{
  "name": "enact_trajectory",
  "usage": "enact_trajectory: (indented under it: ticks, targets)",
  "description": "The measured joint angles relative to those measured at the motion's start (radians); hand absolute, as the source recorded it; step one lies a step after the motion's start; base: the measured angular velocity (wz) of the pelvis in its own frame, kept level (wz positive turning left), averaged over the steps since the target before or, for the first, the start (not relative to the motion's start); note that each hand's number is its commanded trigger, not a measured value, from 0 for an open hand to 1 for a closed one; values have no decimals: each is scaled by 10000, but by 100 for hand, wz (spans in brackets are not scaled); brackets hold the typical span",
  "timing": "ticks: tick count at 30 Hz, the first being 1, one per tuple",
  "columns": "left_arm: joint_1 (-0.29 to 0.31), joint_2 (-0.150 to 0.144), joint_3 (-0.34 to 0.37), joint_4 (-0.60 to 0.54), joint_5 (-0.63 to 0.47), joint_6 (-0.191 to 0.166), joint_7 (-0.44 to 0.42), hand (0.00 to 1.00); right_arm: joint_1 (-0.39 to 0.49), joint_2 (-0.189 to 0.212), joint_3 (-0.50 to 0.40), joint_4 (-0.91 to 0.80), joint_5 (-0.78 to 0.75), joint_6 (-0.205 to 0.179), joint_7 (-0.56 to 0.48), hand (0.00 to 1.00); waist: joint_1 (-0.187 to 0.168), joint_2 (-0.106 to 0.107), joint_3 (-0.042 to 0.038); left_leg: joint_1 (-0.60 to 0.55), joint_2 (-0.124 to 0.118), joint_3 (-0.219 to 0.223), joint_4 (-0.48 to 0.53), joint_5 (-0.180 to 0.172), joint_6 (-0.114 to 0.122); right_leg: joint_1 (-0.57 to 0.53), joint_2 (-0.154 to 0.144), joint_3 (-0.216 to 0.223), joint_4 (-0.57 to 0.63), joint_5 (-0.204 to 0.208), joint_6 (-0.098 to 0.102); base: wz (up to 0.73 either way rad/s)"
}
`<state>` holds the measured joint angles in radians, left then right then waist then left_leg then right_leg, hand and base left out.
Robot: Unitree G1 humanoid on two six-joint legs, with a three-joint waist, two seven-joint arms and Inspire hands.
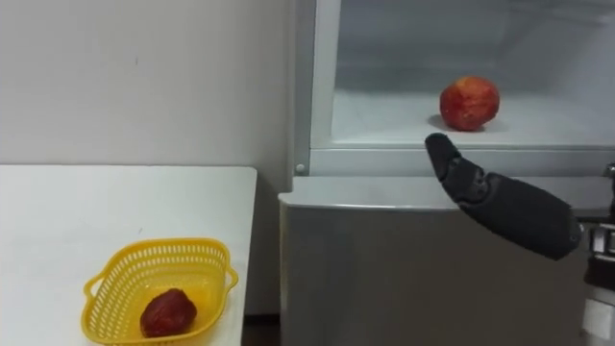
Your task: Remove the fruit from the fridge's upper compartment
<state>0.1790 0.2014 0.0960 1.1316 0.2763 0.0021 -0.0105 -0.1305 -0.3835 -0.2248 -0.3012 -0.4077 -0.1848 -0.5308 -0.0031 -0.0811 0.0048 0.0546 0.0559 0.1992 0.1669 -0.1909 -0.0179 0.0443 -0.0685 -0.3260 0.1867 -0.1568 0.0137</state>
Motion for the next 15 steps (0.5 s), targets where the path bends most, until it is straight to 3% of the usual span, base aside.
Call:
enact_trajectory:
  ticks: [3, 8, 10, 13, 15]
  targets:
    - [-11, 170, 8, 6, 0, 9, 8, 0, -761, -213, -110, 538, -67, 166, -287, 0, 31, -268, -63, -41, 1, -26, 2, 3, -3, -16, 6, -11, -13, 0, 1, 1]
    - [46, 244, 7, -60, 43, 147, 5, 0, -1654, -551, -113, 1049, 32, 339, -459, 0, 86, -394, -131, -84, -6, -137, 25, 3, -2, -84, 3, -49, 4, 0, 1, 3]
    - [92, 239, 6, -78, 53, 185, 1, 0, -1830, -595, -107, 1143, 108, 314, -461, 0, 107, -379, -109, -85, -4, -138, 31, 3, -2, -73, 3, -35, 2, 0, 1, 0]
    - [93, 238, -30, -112, 140, 211, 2, 0, -2313, -706, -30, 1855, 116, 335, -471, 0, 110, -410, -11, -97, 1, -137, 81, 3, -2, -58, -2, -55, 20, 1, 0, 0]
    - [52, 245, -102, -128, 139, 210, -14, 0, -2468, -986, 152, 2355, 247, 349, -435, 0, 154, -380, 82, -200, 19, -168, 142, -1, -3, -88, -3, -93, 67, 3, -4, 5]
